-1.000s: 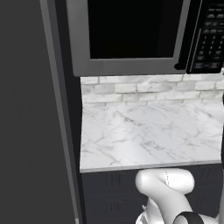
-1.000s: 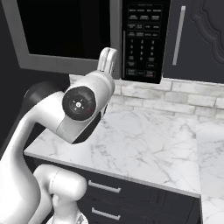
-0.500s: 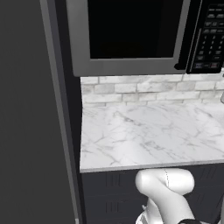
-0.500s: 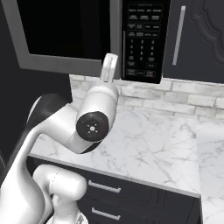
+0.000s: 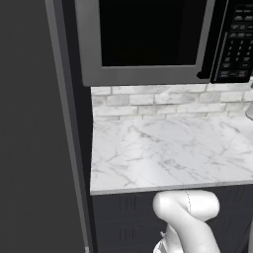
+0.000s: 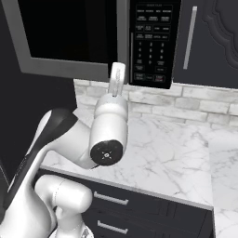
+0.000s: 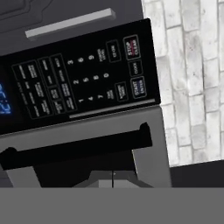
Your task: Transport the fish from the fridge to the microwave and turn on the microwave.
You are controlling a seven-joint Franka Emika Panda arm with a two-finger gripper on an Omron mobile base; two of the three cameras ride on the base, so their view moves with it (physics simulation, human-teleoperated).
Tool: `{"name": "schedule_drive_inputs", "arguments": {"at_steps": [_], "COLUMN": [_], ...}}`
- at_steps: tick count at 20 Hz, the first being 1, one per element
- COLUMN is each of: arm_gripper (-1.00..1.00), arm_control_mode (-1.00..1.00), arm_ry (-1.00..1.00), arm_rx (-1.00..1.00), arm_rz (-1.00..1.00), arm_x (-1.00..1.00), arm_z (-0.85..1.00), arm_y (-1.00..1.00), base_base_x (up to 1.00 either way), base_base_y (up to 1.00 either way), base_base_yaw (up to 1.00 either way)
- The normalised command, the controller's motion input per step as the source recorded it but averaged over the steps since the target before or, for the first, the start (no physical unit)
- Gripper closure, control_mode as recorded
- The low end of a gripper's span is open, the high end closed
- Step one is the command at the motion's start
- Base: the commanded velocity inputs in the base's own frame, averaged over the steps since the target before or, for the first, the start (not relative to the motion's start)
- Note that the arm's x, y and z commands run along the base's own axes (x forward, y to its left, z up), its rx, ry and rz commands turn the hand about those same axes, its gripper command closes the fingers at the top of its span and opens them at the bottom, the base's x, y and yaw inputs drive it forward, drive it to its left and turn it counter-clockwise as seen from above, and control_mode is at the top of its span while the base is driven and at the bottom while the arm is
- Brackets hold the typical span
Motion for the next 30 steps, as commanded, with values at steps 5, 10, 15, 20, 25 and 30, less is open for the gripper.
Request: {"name": "schedule_drive_inputs", "arguments": {"at_steps": [5, 10, 15, 20, 25, 30], "arm_gripper": [1.0, 1.0, 1.0, 1.0, 1.0, 1.0], "arm_control_mode": [-1.0, -1.0, -1.0, -1.0, -1.0, -1.0], "arm_ry": [-0.05, -0.02, 0.0, 0.0, 0.0, 0.0], "arm_rx": [0.0, 0.0, 0.0, 0.0, 0.0, 0.0], "arm_rz": [0.03, 0.02, 0.01, 0.0, 0.0, 0.0], "arm_x": [0.04, 0.02, 0.03, 0.09, 0.16, 0.2], "arm_z": [-0.08, -0.01, 0.0, 0.0, 0.0, 0.0], "arm_y": [0.0, 0.0, 0.0, 0.0, 0.0, 0.0], "base_base_x": [0.0, 0.0, 0.0, 0.0, 0.0, 0.0], "base_base_y": [0.0, 0.0, 0.0, 0.0, 0.0, 0.0], "base_base_yaw": [0.0, 0.0, 0.0, 0.0, 0.0, 0.0]}}
